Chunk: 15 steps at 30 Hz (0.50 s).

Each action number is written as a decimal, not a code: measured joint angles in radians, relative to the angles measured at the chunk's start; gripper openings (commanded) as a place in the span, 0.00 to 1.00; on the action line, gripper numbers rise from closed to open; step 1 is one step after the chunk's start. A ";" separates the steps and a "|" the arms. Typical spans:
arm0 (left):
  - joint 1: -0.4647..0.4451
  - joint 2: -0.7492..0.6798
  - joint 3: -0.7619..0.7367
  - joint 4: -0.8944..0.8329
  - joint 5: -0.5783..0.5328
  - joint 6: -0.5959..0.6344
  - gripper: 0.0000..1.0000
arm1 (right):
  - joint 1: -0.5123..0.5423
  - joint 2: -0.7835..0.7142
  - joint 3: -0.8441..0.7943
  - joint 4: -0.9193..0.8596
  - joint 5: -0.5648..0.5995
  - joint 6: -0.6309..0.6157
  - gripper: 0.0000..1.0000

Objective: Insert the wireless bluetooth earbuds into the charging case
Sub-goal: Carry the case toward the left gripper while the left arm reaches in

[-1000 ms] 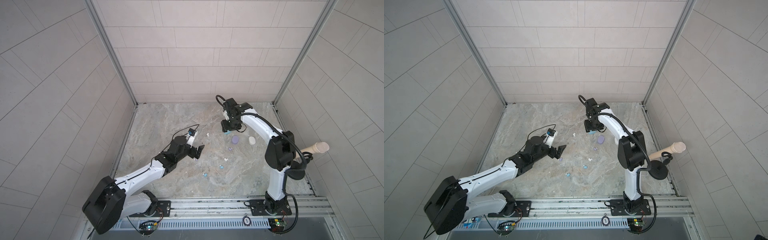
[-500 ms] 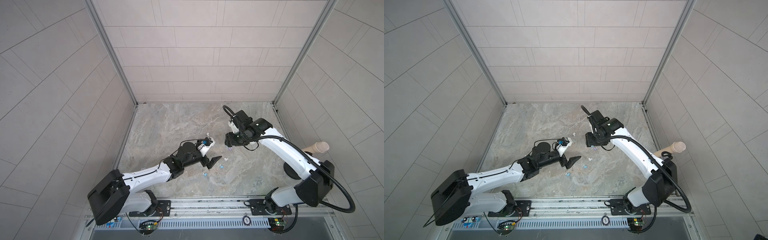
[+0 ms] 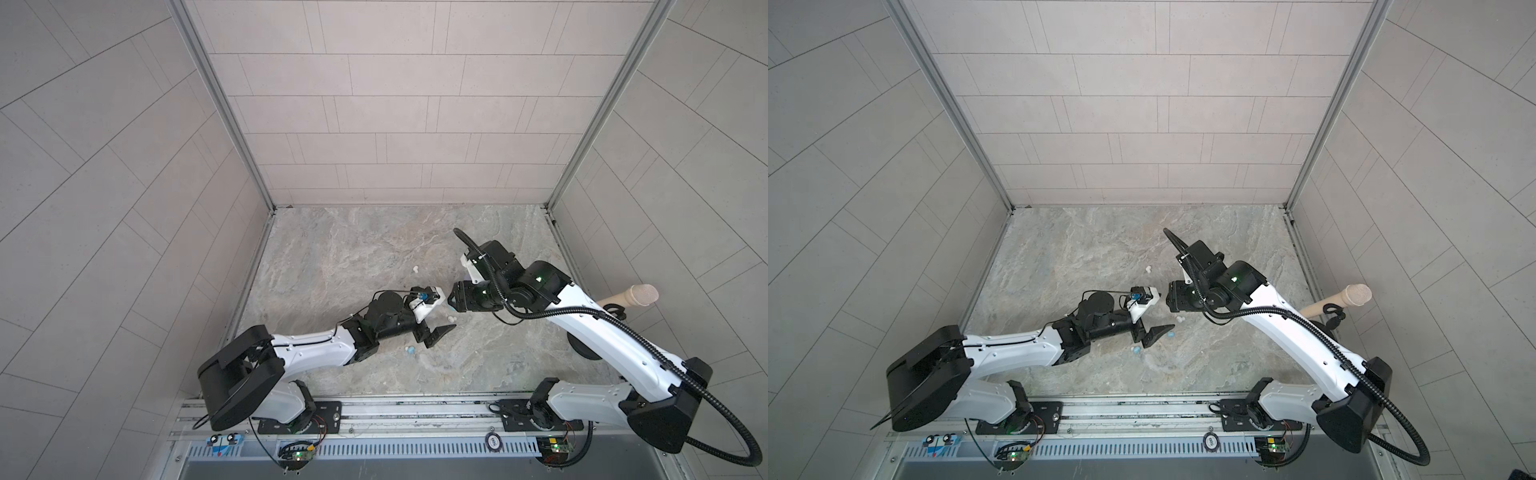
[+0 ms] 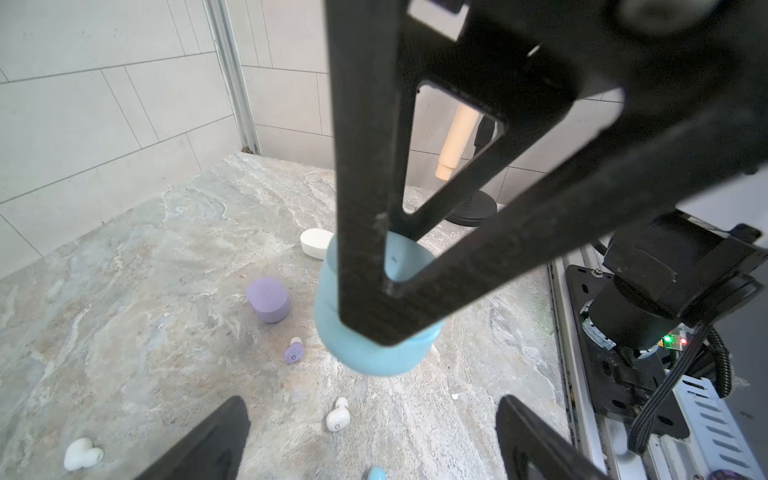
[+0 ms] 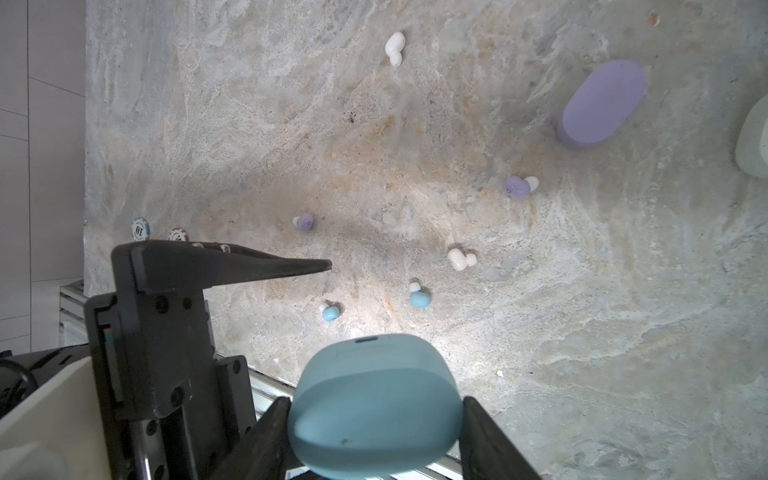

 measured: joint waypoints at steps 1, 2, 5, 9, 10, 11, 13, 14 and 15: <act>0.000 0.000 0.003 0.001 0.010 0.008 0.92 | 0.000 -0.003 -0.005 0.000 -0.007 0.005 0.48; 0.000 0.000 0.006 0.002 0.018 0.015 0.92 | 0.000 -0.004 -0.008 0.000 -0.013 0.010 0.48; 0.000 0.000 0.016 0.000 0.042 0.039 0.90 | 0.003 -0.004 -0.008 0.001 -0.036 0.022 0.48; -0.013 -0.003 0.020 -0.015 0.058 0.079 0.87 | 0.009 -0.004 -0.007 0.003 -0.067 0.032 0.48; -0.016 -0.003 0.021 -0.019 0.059 0.087 0.87 | 0.012 -0.003 -0.004 0.003 -0.074 0.035 0.48; -0.018 -0.003 0.021 -0.023 0.060 0.090 0.86 | 0.015 -0.001 0.000 0.003 -0.079 0.038 0.48; -0.020 -0.003 0.021 -0.023 0.060 0.100 0.85 | 0.025 0.000 0.004 0.005 -0.090 0.043 0.48; -0.020 -0.003 0.021 -0.023 0.060 0.103 0.84 | 0.029 0.000 0.004 0.005 -0.095 0.046 0.48; -0.021 -0.003 0.021 -0.023 0.060 0.105 0.84 | 0.033 0.000 0.004 0.004 -0.097 0.047 0.47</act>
